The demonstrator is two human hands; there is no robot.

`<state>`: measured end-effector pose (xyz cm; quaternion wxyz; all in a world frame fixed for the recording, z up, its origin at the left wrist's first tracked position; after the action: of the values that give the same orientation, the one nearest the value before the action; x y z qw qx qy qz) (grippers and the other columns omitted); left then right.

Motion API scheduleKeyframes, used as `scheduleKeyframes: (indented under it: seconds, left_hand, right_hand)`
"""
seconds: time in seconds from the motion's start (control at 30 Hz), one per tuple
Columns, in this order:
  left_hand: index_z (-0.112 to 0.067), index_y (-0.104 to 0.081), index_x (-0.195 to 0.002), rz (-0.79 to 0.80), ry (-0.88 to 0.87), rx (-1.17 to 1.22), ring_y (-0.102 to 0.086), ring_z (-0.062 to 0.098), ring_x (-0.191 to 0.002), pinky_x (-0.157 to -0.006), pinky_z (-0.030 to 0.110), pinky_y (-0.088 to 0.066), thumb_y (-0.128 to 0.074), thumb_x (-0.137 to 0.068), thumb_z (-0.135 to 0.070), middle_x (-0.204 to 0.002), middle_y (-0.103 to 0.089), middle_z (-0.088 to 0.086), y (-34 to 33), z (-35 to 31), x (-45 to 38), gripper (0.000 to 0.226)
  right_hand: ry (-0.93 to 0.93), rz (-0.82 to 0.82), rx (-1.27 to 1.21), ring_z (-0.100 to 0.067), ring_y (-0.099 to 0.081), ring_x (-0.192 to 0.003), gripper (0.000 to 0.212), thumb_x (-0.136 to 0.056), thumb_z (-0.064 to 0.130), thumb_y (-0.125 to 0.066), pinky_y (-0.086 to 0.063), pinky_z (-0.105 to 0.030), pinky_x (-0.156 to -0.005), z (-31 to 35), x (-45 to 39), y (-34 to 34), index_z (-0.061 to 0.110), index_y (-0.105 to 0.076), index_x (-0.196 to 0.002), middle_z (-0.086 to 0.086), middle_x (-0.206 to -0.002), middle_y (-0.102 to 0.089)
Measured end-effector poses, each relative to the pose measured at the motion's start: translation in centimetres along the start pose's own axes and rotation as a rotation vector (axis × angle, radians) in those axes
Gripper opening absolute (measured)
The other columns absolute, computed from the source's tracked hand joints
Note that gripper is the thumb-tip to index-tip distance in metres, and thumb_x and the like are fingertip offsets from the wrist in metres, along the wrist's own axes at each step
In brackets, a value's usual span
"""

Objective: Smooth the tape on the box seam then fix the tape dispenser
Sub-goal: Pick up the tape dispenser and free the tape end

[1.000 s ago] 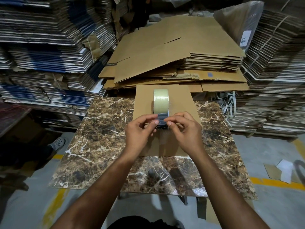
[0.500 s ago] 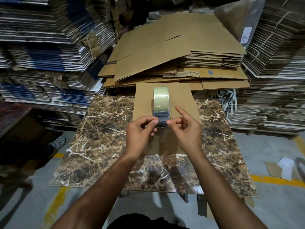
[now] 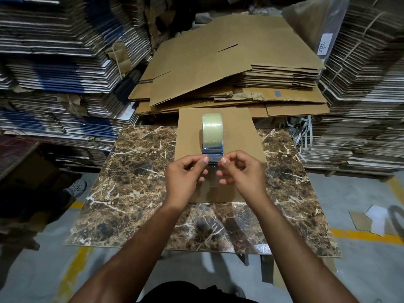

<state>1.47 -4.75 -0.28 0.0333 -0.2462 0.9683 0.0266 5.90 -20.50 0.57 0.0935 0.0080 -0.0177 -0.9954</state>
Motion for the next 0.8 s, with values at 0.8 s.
scheduleKeyframes:
  seconds: [0.8]
  left_hand:
    - [-0.001, -0.075, -0.090, -0.173, 0.289, 0.373, -0.075, 0.019, -0.065, -0.056, 0.021, -0.058, -0.074, -0.083, 0.006, -0.068, -0.076, 0.009, -2.8, 0.1, 2.0, 0.010]
  right_hand:
    - [-0.344, -0.232, -0.461, -0.023, -0.074, -0.058, 0.024, -0.081, -0.008, -0.076, -0.061, -0.025, -0.052, -0.5, 0.6, -1.8, 0.004, -0.058, -0.073, -0.022, -0.069, -0.070]
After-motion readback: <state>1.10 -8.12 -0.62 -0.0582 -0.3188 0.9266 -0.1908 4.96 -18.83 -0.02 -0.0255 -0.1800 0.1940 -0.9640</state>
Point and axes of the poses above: each hand's wrist, its own x-axis away from the middle knuckle, its own y-axis out of the back of the hand, z = x × y, the point moved 1 cm from there along -x, towards the middle knuckle
